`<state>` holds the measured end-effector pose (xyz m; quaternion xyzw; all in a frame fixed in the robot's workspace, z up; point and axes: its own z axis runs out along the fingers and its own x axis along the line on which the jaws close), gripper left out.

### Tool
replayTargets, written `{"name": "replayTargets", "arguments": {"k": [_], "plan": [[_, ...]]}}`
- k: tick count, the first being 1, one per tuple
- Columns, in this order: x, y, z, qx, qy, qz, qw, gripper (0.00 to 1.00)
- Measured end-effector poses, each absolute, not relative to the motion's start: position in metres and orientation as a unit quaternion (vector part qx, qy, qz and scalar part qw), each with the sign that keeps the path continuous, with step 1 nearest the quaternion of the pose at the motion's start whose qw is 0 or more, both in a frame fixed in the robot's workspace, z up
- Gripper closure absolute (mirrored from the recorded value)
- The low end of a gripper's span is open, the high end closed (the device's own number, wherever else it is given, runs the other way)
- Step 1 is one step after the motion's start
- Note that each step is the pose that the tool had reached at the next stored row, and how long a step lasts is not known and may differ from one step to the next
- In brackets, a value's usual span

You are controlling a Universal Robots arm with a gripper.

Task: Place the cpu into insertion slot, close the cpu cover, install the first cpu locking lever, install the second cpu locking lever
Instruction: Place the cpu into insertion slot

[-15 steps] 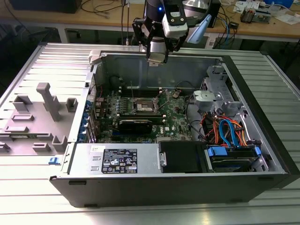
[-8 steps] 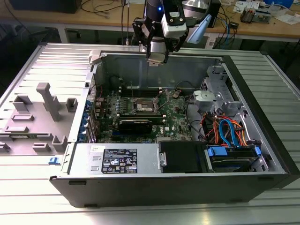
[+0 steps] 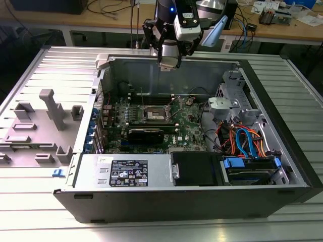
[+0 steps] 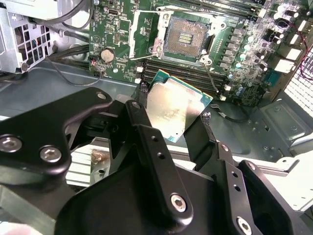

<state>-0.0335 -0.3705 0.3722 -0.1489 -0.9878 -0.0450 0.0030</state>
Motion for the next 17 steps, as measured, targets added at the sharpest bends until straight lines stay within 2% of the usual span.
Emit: {"name": "replayTargets", "arguments": {"k": [17], "plan": [[-0.0335, -0.3705, 0.3720, -0.178, -0.983, -0.045, 0.002, 0.45]]}}
